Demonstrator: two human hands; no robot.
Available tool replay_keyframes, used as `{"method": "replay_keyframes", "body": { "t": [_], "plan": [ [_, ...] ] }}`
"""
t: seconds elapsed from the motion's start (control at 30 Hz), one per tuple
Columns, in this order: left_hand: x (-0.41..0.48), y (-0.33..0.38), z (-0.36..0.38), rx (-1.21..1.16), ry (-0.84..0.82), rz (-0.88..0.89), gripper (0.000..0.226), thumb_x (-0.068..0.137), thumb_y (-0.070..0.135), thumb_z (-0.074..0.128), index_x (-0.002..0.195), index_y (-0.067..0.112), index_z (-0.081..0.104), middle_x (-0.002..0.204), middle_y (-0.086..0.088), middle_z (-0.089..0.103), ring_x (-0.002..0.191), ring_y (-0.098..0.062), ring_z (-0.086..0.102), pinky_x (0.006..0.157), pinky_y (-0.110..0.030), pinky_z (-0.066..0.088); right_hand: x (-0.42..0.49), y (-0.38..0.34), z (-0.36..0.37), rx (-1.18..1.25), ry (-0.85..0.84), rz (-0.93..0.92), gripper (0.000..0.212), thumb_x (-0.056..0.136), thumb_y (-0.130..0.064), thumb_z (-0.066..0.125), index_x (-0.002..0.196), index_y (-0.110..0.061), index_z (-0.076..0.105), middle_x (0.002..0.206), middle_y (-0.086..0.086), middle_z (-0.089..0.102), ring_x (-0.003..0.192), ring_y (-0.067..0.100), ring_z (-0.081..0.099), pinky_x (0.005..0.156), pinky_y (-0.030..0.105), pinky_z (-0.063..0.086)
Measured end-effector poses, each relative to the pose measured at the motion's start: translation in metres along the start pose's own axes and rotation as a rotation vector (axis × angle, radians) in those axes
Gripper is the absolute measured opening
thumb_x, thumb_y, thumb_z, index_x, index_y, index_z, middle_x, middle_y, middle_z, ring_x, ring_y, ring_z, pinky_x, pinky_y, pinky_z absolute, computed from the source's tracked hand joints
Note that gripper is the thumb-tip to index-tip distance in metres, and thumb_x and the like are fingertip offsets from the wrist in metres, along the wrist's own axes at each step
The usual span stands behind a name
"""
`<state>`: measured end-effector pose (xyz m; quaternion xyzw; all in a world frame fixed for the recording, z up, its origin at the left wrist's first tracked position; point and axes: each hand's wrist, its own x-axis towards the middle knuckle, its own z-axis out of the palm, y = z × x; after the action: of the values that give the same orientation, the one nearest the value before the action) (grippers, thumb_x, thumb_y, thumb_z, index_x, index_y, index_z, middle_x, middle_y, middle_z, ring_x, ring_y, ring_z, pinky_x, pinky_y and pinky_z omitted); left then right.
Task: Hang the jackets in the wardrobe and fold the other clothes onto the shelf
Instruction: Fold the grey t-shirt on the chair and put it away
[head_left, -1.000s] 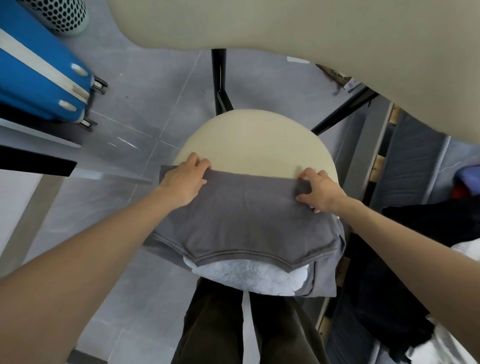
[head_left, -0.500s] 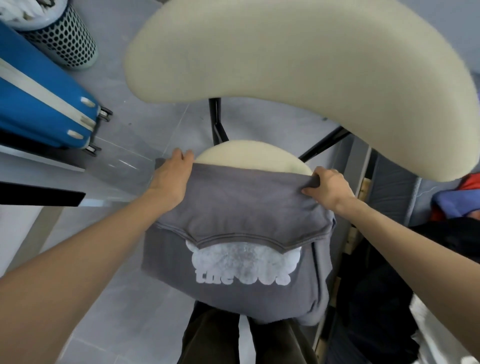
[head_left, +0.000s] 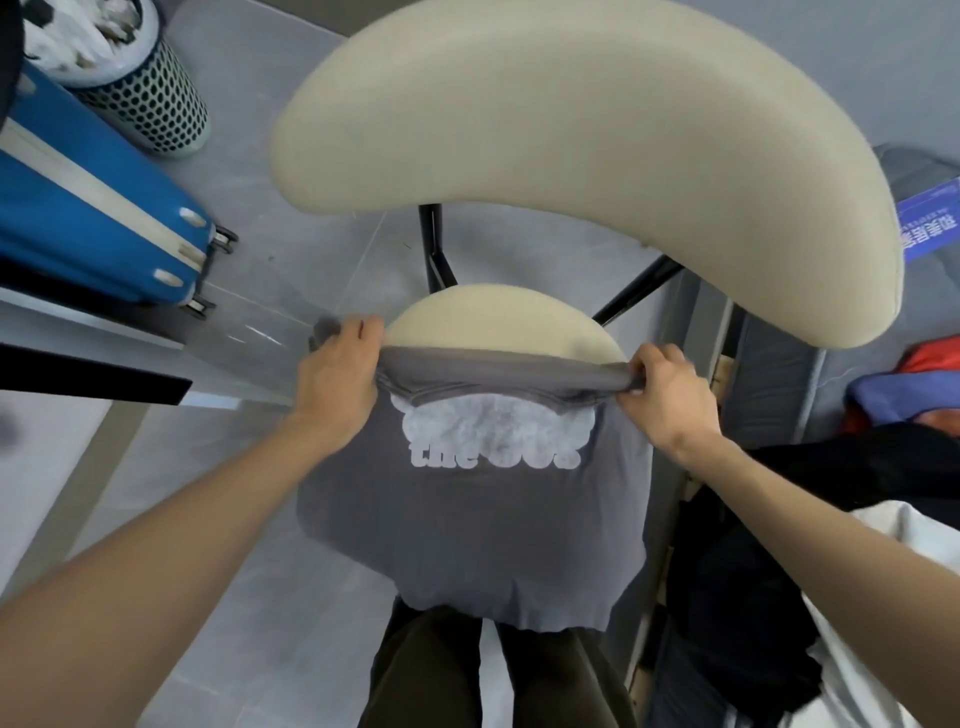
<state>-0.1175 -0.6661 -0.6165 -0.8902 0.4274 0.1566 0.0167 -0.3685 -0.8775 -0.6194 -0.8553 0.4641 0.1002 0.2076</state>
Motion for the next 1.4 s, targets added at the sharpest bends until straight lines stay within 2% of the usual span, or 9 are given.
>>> {"method": "replay_keyframes", "body": {
  "t": [0.2,0.37,0.6,0.9,1.0,1.1,1.2,1.27,1.4],
  "plan": [
    [-0.055,0.004,0.029,0.097,-0.188,0.000,0.047,0.086,0.006,0.056,0.126,0.019,0.036,0.114,-0.004,0.056,0.089,-0.032,0.064,0.065,-0.038,0.044,-0.047,0.018,0.029,-0.135,-0.200,0.041,0.011,0.087,-0.018,0.054,0.091,-0.018,0.044,0.100,0.005,0.048,0.070,0.029,0.046,0.060,0.033,0.036],
    [-0.083,0.002,0.042,0.223,-0.195,0.029,0.057,0.091,0.007,0.051,0.140,0.027,0.030,0.114,-0.003,0.050,0.078,-0.028,0.066,0.057,-0.033,0.042,-0.066,0.025,0.031,-0.157,-0.147,-0.012,0.017,0.085,-0.016,0.054,0.087,-0.020,0.038,0.095,0.004,0.046,0.068,0.029,0.043,0.056,0.032,0.032],
    [-0.116,0.000,0.062,0.169,-0.292,0.099,0.073,0.100,0.012,0.038,0.152,0.040,-0.005,0.108,-0.003,0.042,0.064,-0.020,0.057,0.058,-0.029,0.047,-0.097,0.040,0.049,-0.334,-0.238,0.017,0.023,0.088,-0.026,0.054,0.105,-0.016,0.042,0.104,0.007,0.050,0.082,0.033,0.057,0.057,0.032,0.037],
    [-0.123,0.019,0.090,0.185,-0.567,0.023,0.077,0.101,0.015,0.041,0.151,0.041,-0.011,0.116,-0.010,0.052,0.094,-0.026,0.062,0.072,-0.034,0.046,-0.106,0.039,0.075,-0.434,-0.647,0.169,0.043,0.091,-0.027,0.053,0.129,-0.015,0.037,0.123,0.009,0.051,0.102,0.030,0.059,0.069,0.034,0.045],
    [-0.113,0.023,0.091,0.179,-0.636,-0.025,0.084,0.097,0.019,0.049,0.151,0.039,-0.013,0.114,-0.009,0.056,0.098,-0.026,0.062,0.072,-0.034,0.046,-0.102,0.030,0.075,-0.294,-0.487,0.126,0.026,0.089,-0.021,0.050,0.114,-0.014,0.046,0.115,0.006,0.058,0.099,0.030,0.056,0.068,0.032,0.041],
    [-0.104,0.028,0.090,0.119,-0.663,-0.002,0.084,0.088,0.036,0.063,0.150,0.030,0.006,0.114,-0.004,0.058,0.100,-0.023,0.061,0.069,-0.032,0.045,-0.093,0.018,0.076,-0.213,-0.227,-0.022,0.036,0.089,-0.018,0.051,0.125,-0.016,0.046,0.128,0.007,0.048,0.114,0.029,0.041,0.084,0.039,0.041],
    [-0.093,0.036,0.089,-0.056,-0.363,0.069,0.059,0.093,0.045,0.052,0.144,0.025,0.028,0.123,-0.004,0.046,0.112,-0.024,0.050,0.076,-0.034,0.047,-0.079,0.007,0.080,-0.131,-0.207,-0.198,0.061,0.089,-0.020,0.054,0.146,-0.026,0.033,0.153,0.007,0.025,0.138,0.030,0.022,0.109,0.045,0.027],
    [-0.081,0.046,0.094,-0.087,-0.202,0.117,0.061,0.097,0.044,0.045,0.151,0.033,0.019,0.137,-0.009,0.029,0.128,-0.032,0.033,0.092,-0.042,0.042,-0.069,0.001,0.086,-0.144,-0.270,-0.299,0.073,0.090,-0.026,0.055,0.152,-0.036,0.017,0.161,0.003,0.007,0.147,0.028,0.005,0.118,0.049,0.012],
    [-0.059,0.059,0.113,-0.060,-0.432,0.089,0.078,0.093,0.061,0.040,0.146,0.050,-0.016,0.154,0.000,-0.033,0.141,-0.044,-0.025,0.106,-0.072,0.013,-0.056,0.010,0.107,-0.272,-0.454,-0.362,0.087,0.091,-0.055,0.051,0.143,-0.056,-0.019,0.157,-0.010,-0.026,0.145,0.037,-0.021,0.112,0.069,0.000]
  ]
}}
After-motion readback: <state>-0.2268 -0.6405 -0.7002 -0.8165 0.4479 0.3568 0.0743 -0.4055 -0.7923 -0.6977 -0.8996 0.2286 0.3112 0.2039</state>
